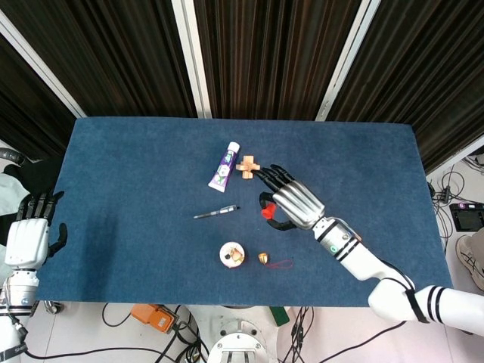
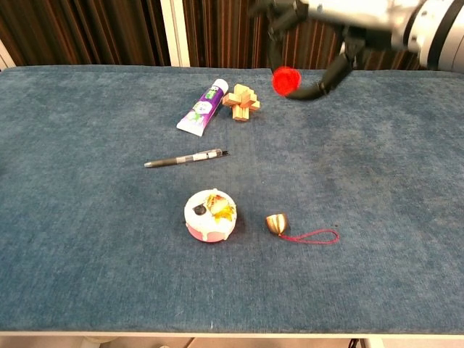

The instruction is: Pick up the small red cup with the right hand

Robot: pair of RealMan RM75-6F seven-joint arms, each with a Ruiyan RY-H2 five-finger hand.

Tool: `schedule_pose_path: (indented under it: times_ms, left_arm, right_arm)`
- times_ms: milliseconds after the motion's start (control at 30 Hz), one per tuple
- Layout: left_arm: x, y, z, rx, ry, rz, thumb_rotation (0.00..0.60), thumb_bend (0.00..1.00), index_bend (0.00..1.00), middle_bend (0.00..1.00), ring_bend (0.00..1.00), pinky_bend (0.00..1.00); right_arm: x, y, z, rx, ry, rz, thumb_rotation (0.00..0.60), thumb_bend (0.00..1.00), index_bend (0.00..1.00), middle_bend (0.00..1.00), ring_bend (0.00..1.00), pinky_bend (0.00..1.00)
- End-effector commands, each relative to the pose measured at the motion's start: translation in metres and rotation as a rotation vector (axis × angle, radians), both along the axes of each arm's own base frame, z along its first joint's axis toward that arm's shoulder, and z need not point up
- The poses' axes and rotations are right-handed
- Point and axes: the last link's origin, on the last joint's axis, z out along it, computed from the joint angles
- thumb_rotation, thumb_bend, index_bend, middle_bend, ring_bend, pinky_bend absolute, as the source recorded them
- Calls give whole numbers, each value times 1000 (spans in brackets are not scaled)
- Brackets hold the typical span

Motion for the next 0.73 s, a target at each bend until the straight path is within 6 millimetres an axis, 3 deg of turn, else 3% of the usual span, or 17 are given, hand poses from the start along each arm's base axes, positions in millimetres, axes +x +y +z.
schedule_pose_path:
  times_ms: [33,167,367,733]
  left_arm:
    - [0,0,0,-1,-1,0,600,534,112,24,58,43]
    - [1,-1,0,-1,1,-7,600,534,112,24,58,43]
    - [-1,1,1,4,-6,-4,600,534,112,24,58,43]
    - [-1,1,1,0,-7,-8,600,534,112,24,58,43]
  right_arm:
    - [21,9,25,-48,-58,64,600,502,612,82,102,36]
    - [23,19,41,-57,-117,78,600,502,612,85,103,38]
    - [24,18,60,-102,-183,90,600,502,613,85,104,43]
    - [30,16,65,-122,-170,101,600,502,614,85,104,58]
